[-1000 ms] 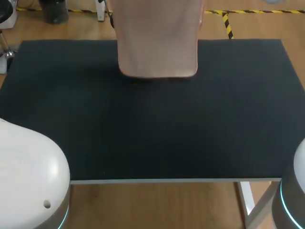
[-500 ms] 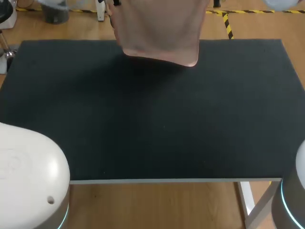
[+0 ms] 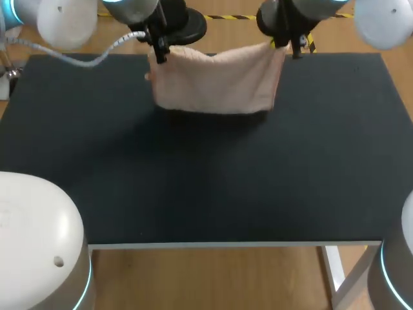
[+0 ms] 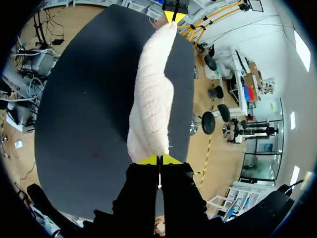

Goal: Fold the towel

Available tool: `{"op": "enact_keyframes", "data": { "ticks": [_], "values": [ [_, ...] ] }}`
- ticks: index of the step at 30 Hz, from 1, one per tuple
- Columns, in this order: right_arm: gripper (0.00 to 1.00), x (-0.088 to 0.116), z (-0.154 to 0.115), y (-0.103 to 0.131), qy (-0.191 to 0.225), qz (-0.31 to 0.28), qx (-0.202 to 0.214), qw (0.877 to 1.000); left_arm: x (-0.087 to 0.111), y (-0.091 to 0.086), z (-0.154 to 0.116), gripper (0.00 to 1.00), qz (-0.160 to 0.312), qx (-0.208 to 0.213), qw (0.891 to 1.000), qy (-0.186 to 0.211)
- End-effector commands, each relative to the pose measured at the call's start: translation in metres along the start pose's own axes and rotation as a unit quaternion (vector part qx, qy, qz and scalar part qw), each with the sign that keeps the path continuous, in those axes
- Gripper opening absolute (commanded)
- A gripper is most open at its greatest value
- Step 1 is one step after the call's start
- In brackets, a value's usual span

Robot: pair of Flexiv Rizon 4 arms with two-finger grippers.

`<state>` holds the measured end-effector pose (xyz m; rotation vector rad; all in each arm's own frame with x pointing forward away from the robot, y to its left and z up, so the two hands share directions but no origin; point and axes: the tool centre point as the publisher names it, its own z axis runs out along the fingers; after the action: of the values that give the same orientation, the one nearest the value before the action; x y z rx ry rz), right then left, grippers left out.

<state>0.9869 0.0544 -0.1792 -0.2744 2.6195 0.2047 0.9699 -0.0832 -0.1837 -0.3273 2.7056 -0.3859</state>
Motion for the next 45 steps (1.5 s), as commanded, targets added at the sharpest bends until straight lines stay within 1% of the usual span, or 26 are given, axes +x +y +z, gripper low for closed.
{"op": "enact_keyframes", "data": {
  "ticks": [1,2,3,5,6,8,10,11,12,13,14,16,17,19,22,27,31,36,37,38,39,43,45],
  "values": [
    [0.0,0.011,0.03,-0.002,0.02,0.011,0.011,1.0,-0.001,0.006,0.039,0.0,-0.007,0.003,0.999,0.044],
    [0.0,0.016,0.042,-0.004,0.035,0.019,0.013,0.999,0.001,0.008,0.05,0.0,-0.009,0.001,0.998,0.059],
    [0.0,0.019,0.052,-0.006,0.046,0.026,0.017,0.998,0.002,0.009,0.06,0.0,-0.015,-0.011,0.997,0.071],
    [0.0,0.025,0.07,-0.009,0.066,0.037,0.02,0.997,0.003,0.012,0.078,0.0,-0.018,-0.009,0.996,0.091],
    [0.0,0.027,0.079,-0.01,0.077,0.046,0.019,0.996,0.003,0.014,0.089,0.0,-0.023,-0.019,0.994,0.104],
    [0.0,0.03,0.097,-0.013,0.091,0.054,0.027,0.994,0.002,0.017,0.109,0.0,-0.02,-0.019,0.992,0.121],
    [0.0,0.03,0.115,-0.018,0.1,0.067,0.029,0.992,-0.001,0.018,0.129,0.0,-0.013,-0.037,0.99,0.132],
    [0.0,0.029,0.124,-0.02,0.103,0.071,0.031,0.992,-0.004,0.019,0.138,0.0,-0.012,-0.027,0.99,0.14],
    [0.0,0.027,0.133,-0.023,0.107,0.077,0.031,0.991,-0.007,0.021,0.146,0.0,-0.016,-0.03,0.989,0.146],
    [0.0,0.025,0.141,-0.026,0.112,0.083,0.031,0.99,-0.01,0.021,0.154,0.0,-0.01,-0.041,0.988,0.147],
    [0.0,0.022,0.149,-0.029,0.118,0.086,0.032,0.989,-0.014,0.021,0.161,0.0,-0.007,-0.039,0.988,0.149],
    [0.0,0.017,0.163,-0.033,0.121,0.088,0.029,0.988,-0.025,0.023,0.177,0.0,-0.007,-0.052,0.987,0.152],
    [0.0,0.015,0.168,-0.035,0.121,0.088,0.03,0.988,-0.028,0.023,0.18,0.0,-0.006,-0.05,0.987,0.151],
    [0.0,0.007,0.184,-0.04,0.128,0.092,0.026,0.987,-0.042,0.025,0.192,0.0,-0.009,-0.051,0.987,0.149],
    [0.0,-0.003,0.205,-0.046,0.136,0.094,0.03,0.986,-0.058,0.025,0.205,0.0,-0.015,-0.055,0.987,0.15],
    [0.0,-0.014,0.229,-0.053,0.143,0.096,0.035,0.984,-0.076,0.025,0.223,0.0,-0.016,-0.064,0.986,0.156],
    [0.0,-0.022,0.238,-0.055,0.145,0.092,0.037,0.985,-0.085,0.027,0.231,0.0,-0.021,-0.066,0.985,0.16],
    [0.0,-0.029,0.242,-0.055,0.142,0.082,0.038,0.986,-0.087,0.028,0.235,0.0,-0.023,-0.068,0.983,0.167],
    [0.43,-0.029,0.242,-0.055,0.142,0.08,0.042,0.986,-0.087,0.028,0.235,0.0,-0.023,-0.069,0.983,0.171],
    [1.0,-0.029,0.242,-0.055,0.14,0.079,0.047,0.986,-0.087,0.028,0.236,0.0,-0.026,-0.074,0.98,0.18],
    [1.0,-0.03,0.241,-0.055,0.134,0.08,0.05,0.987,-0.088,0.028,0.237,1.0,-0.027,-0.072,0.979,0.188],
    [1.0,-0.031,0.23,-0.055,0.112,0.086,0.046,0.989,-0.091,0.034,0.234,1.0,-0.042,-0.054,0.979,0.192],
    [1.0,-0.032,0.221,-0.055,0.096,0.081,0.053,0.991,-0.094,0.036,0.228,1.0,-0.046,-0.04,0.98,0.19]
  ]
}}
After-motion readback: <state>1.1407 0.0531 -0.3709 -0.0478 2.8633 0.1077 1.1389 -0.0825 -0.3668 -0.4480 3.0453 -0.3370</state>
